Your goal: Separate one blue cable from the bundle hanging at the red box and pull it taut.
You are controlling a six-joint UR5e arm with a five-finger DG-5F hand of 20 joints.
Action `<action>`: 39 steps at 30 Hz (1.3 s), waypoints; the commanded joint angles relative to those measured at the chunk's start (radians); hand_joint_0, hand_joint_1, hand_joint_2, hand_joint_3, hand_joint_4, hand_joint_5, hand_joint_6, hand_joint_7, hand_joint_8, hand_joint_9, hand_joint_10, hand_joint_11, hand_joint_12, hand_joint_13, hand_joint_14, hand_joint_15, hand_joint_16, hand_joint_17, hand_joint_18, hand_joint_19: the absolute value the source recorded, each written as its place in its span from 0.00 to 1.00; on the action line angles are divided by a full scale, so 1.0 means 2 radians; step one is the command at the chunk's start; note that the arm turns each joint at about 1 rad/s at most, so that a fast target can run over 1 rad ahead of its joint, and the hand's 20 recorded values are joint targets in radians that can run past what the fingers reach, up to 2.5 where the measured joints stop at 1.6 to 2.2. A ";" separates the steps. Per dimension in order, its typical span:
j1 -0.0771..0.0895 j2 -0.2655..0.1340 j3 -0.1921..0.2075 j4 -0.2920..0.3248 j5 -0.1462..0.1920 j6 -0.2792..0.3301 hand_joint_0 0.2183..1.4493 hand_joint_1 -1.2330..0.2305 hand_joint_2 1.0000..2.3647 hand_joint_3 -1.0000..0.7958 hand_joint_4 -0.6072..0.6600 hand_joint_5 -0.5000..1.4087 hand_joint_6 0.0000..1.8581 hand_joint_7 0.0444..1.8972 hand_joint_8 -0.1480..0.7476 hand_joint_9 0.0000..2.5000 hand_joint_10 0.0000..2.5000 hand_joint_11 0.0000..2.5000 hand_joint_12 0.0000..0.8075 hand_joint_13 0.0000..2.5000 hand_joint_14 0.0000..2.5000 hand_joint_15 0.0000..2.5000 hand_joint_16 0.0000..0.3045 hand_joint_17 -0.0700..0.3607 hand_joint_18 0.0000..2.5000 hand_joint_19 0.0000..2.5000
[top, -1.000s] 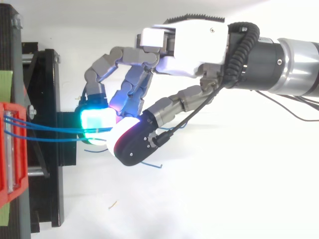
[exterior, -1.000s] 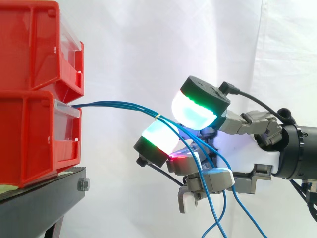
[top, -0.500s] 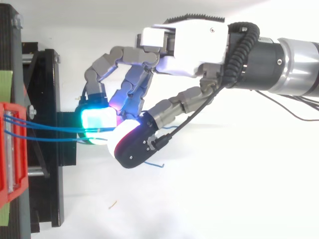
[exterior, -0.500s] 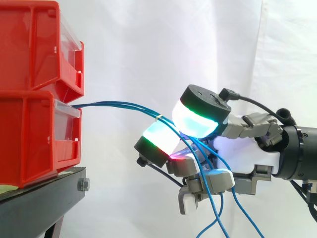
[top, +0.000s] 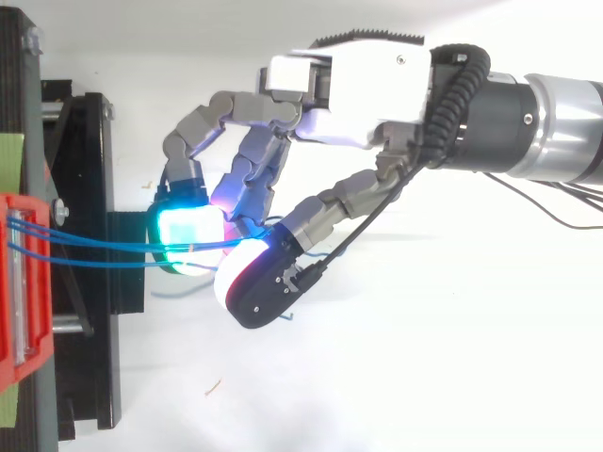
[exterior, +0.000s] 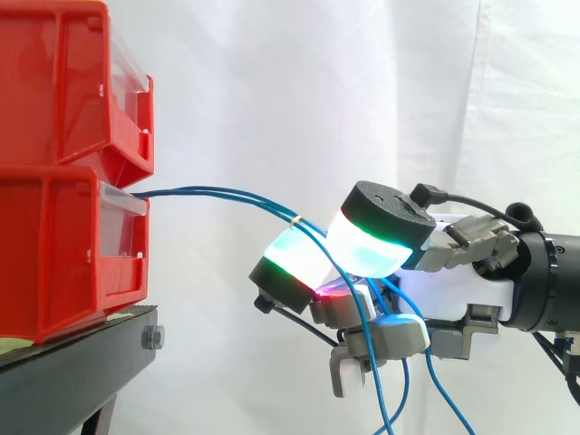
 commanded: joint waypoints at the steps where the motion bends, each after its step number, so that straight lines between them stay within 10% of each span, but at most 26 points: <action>1: 0.000 0.000 0.000 0.000 0.000 0.000 0.41 0.21 0.00 0.28 0.63 0.17 0.50 0.57 0.60 0.44 0.01 0.48 0.51 0.50 0.01 0.48 0.14 0.38 0.42 0.22; 7: 0.000 0.000 0.000 0.000 0.000 0.001 0.26 0.23 0.00 0.28 0.62 0.18 0.49 0.57 0.61 0.44 0.01 0.47 0.52 0.50 0.01 0.47 0.14 0.39 0.43 0.22; 11: 0.000 0.000 0.000 -0.001 0.000 0.001 0.32 0.44 0.00 0.28 0.61 0.19 0.48 0.66 0.59 0.45 0.01 0.44 0.48 0.47 0.01 0.45 0.14 0.38 0.41 0.25; 17: 0.000 0.000 0.000 -0.001 0.000 0.001 0.31 0.38 0.01 0.46 0.63 0.19 0.48 0.64 0.65 0.44 0.01 0.43 0.56 0.46 0.01 0.44 0.16 0.42 0.44 0.22; 28: 0.000 0.000 0.000 -0.001 0.001 0.001 0.34 0.32 0.00 0.28 0.67 0.17 0.48 0.60 0.61 0.42 0.01 0.44 0.51 0.46 0.01 0.45 0.14 0.38 0.41 0.24; 39: 0.000 0.000 -0.001 -0.001 0.001 0.001 0.32 0.44 0.01 0.34 0.64 0.18 0.47 0.61 0.60 0.43 0.01 0.43 0.49 0.46 0.01 0.45 0.14 0.39 0.41 0.25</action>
